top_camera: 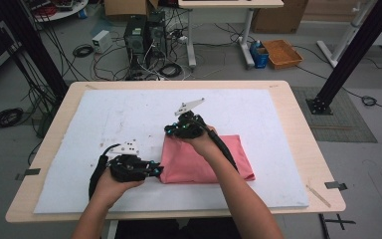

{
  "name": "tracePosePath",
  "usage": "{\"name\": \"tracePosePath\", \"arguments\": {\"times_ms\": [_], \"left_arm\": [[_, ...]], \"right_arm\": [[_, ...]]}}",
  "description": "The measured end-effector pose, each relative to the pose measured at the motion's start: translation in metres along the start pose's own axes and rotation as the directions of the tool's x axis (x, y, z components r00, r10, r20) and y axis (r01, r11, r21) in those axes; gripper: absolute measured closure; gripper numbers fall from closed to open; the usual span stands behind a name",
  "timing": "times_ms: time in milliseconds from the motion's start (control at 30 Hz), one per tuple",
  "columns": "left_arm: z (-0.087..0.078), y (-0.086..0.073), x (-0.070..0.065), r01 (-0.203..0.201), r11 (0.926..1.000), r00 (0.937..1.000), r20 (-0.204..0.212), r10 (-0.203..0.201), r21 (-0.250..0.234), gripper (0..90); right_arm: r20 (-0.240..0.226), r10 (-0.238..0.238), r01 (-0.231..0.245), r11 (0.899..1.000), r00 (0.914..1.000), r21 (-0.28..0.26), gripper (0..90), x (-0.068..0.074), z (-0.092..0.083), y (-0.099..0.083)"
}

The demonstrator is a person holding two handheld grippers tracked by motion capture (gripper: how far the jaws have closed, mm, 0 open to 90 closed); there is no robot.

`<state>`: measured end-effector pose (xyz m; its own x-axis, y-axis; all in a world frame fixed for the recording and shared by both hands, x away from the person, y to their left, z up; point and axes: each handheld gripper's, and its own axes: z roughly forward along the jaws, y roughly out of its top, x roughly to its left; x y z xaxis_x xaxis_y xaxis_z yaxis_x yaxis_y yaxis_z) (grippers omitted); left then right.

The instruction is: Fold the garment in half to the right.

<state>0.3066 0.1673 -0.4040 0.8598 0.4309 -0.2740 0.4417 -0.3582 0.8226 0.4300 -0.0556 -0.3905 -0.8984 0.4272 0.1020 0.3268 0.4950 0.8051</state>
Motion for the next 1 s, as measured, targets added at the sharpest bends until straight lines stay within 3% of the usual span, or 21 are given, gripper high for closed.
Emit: {"name": "tracePosePath", "arguments": {"times_ms": [300, 500, 767, 1000], "left_arm": [[0.037, 0.04, -0.017, -0.072, 0.9963, 0.9965, 0.045, 0.07, 0.047, 81.2], [0.065, 0.061, -0.027, -0.097, 0.993, 0.9931, 0.072, 0.092, 0.067, 81.2], [0.107, 0.077, -0.037, -0.116, 0.988, 0.988, 0.113, 0.105, 0.101, 81.2], [0.13, 0.084, -0.041, -0.126, 0.9846, 0.9851, 0.132, 0.11, 0.121, 81.2]], "right_arm": [[0.05, 0.019, -0.017, 0.999, 0.9986, -0.049, 86.3, -0.013, -0.042, -0.015], [0.079, 0.048, -0.042, 0.996, 0.9957, -0.078, 86.3, -0.025, -0.066, -0.03], [0.124, 0.074, -0.062, 0.994, 0.9895, -0.093, 86.3, -0.036, -0.094, -0.053], [0.164, 0.1, -0.087, 0.992, 0.9814, -0.088, 86.3, -0.047, -0.111, -0.072]]}}
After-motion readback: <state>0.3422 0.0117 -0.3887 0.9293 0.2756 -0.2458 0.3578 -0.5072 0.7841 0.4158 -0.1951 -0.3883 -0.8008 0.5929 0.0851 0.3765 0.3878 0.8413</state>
